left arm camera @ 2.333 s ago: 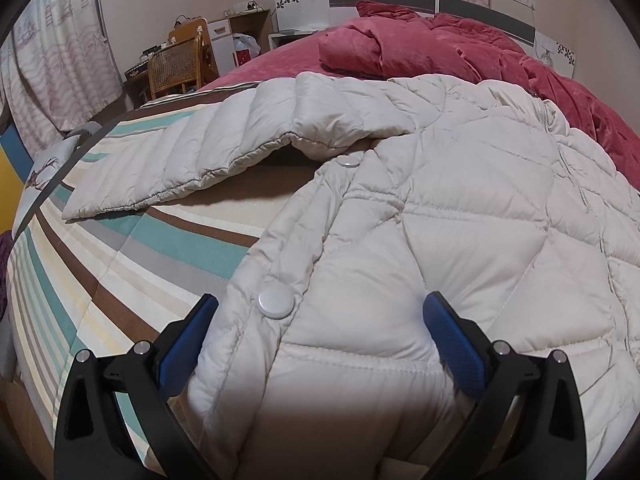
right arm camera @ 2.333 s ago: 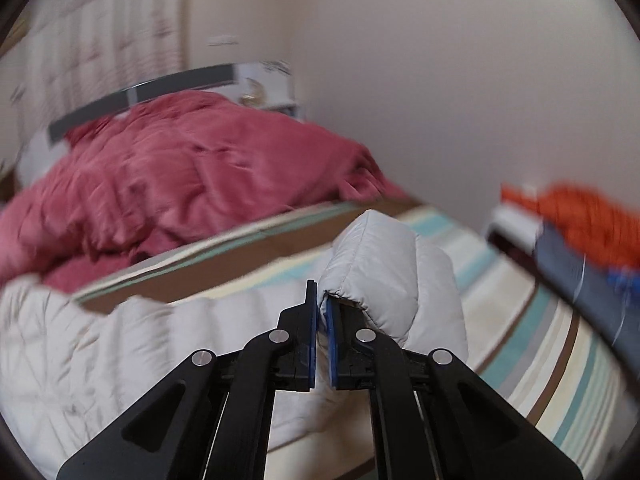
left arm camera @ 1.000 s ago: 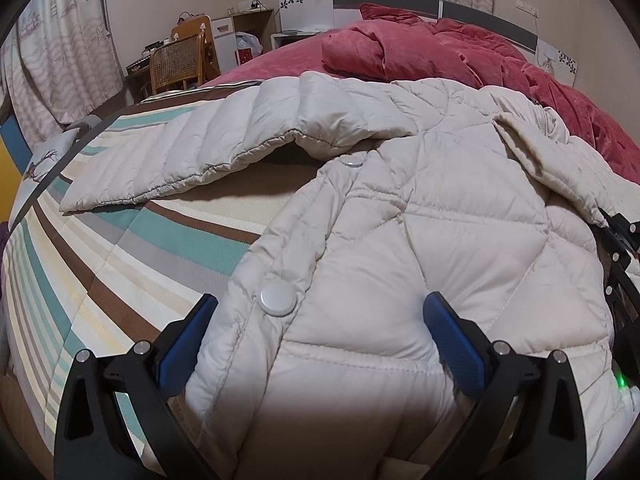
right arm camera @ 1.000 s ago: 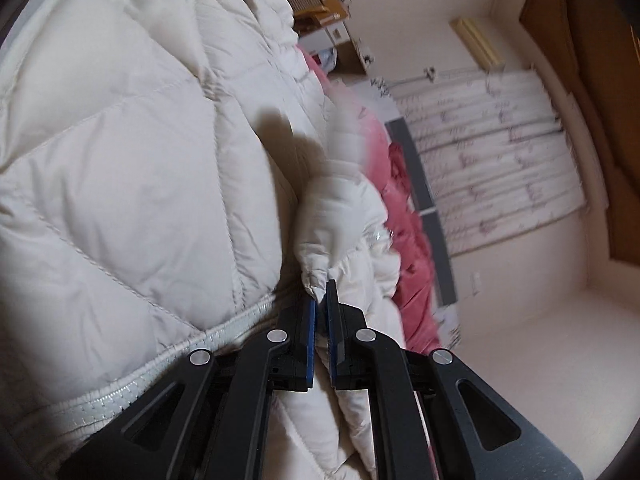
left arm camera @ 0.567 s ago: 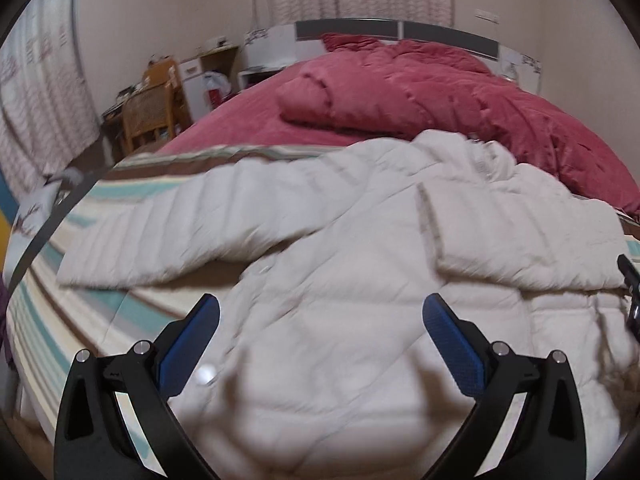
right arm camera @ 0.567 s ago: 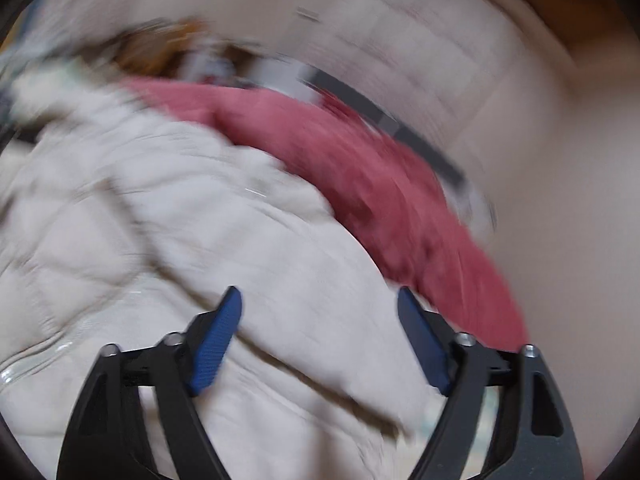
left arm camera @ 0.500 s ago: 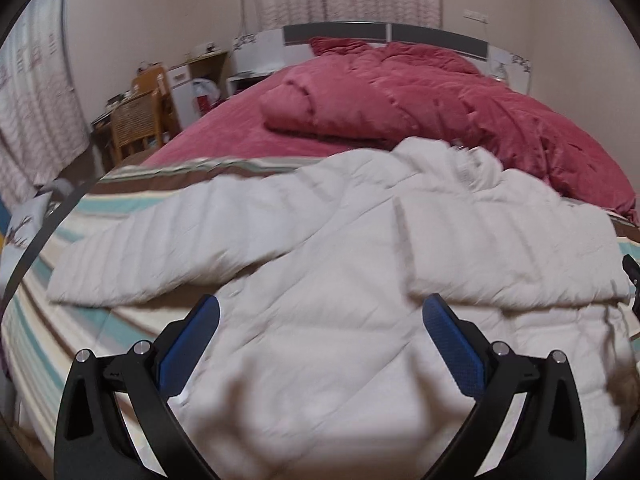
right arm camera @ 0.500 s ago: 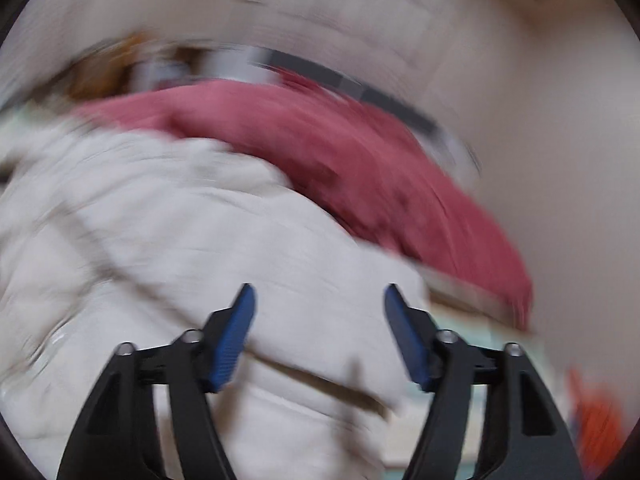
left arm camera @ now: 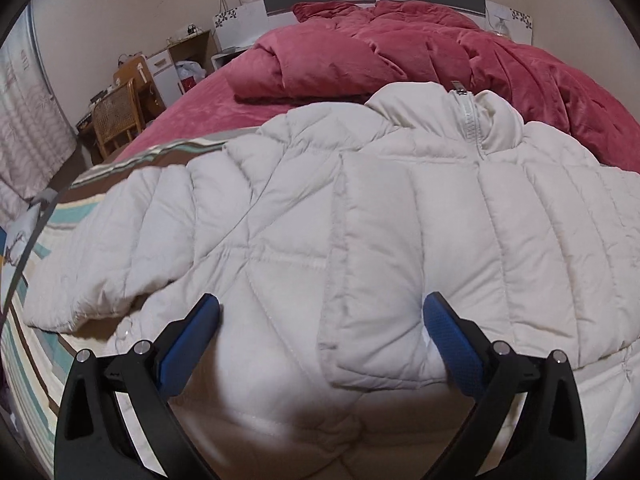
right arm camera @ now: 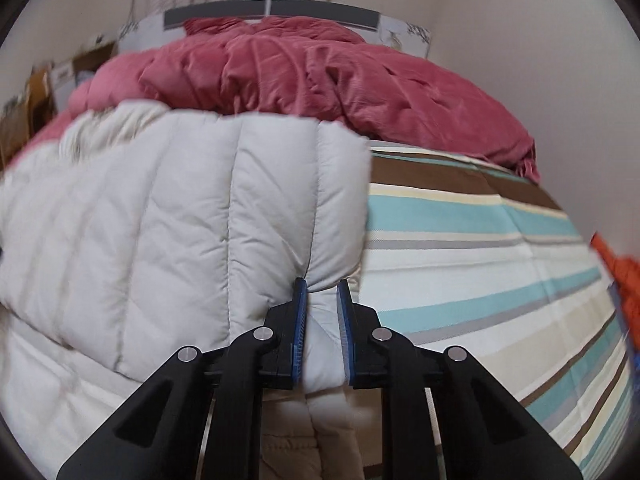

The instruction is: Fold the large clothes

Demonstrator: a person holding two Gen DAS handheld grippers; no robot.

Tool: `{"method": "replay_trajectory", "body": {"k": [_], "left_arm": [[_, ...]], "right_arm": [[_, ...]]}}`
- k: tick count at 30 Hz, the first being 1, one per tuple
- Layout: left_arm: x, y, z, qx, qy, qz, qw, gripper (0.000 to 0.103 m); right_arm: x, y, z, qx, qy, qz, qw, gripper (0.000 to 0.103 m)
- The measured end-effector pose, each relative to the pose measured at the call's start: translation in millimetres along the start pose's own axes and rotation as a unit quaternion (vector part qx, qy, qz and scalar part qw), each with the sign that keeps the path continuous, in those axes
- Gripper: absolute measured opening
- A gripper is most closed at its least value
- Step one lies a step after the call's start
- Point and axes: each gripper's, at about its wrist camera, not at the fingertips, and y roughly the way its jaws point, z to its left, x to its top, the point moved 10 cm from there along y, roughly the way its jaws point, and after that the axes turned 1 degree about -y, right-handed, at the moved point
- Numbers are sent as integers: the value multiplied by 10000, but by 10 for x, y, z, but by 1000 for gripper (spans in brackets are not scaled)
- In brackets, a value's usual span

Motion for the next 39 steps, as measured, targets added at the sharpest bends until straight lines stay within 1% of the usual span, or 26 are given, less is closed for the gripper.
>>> {"method": "replay_trajectory", "body": {"k": [2,4,6,8,9,11,12,14,16,18,21,23,24,25,26,29,31,32,33,34,36,37,38,39], "left_arm": [[-45,31,13,-84,-84,45,9999,101],[-53,36,-12,-47,-26,80,10000,101],[-62,-8,-24,-59,100,103,9999,101],[-87,-82,-22,-245,209,139,9994,101],[-99,-137,9,-416,196,151,9988,101],[-104,-274,114,-744,105,39,9972,101],[-98,-331,221,-762,49,-21,9971,101],[-79,-413,471,-643,-69,-121,9978,101],[-55,-474,750,-623,-309,-223,9973,101],[-22,-525,1148,-556,-698,-388,9953,101],[-47,-482,1711,-336,-1313,-426,9899,101],[-93,-417,2066,-213,-1784,-384,9830,101],[-137,-382,2258,-137,-2050,-360,9780,101],[-192,-345,2441,-11,-2295,-301,9728,101],[-245,-315,2582,94,-2471,-281,9685,101],[-373,-180,2936,398,-2801,-168,9590,101],[-486,-101,3218,699,-3052,-89,9497,101],[-523,-79,3312,772,-3136,-80,9464,100],[-575,-50,3440,847,-3287,-67,9406,100],[-642,4,3578,911,-3486,-38,9328,99],[-713,137,3757,954,-3670,80,9253,91],[-773,208,3832,997,-3738,199,9219,81],[-806,274,3867,1007,-3790,299,9194,76],[-850,359,3940,1022,-3887,406,9148,75]], "right_arm": [[10,58,-48,0,46,49,10000,17],[0,65,-60,-14,53,71,10000,17],[9,58,-70,-122,-21,49,9999,17],[22,51,-68,-240,-86,-25,9997,17],[31,20,-67,-281,-93,-100,9995,17],[47,-30,-78,-260,-54,-193,9995,17],[51,-54,-88,-218,-21,-215,9995,17],[53,-113,-109,-207,-10,-220,9995,17],[42,-195,-110,-196,-71,-219,9995,17],[0,-307,-95,-164,-126,-180,9996,17],[-109,-445,-56,-127,-218,-142,9996,17],[-199,-482,-23,-152,-307,-144,9993,17],[-237,-482,-6,-193,-344,-142,9991,21],[-266,-472,-5,-230,-343,-146,9990,40],[-286,-457,-28,-300,-290,-163,9990,56],[-319,-380,-63,-225,-115,-89,9996,56],[-351,-329,-78,-165,-28,-16,9999,56],[-364,-309,-83,-151,2,15,9999,56],[-375,-290,-86,-138,22,48,9999,56],[-383,-275,-88,-157,29,70,9998,59],[-394,-260,-90,-202,39,72,9998,62],[-395,-259,-88,-200,40,65,9998,62],[-394,-256,-86,-196,48,62,9998,62],[-397,-250,-85,-185,60,65,9998,62]]}}
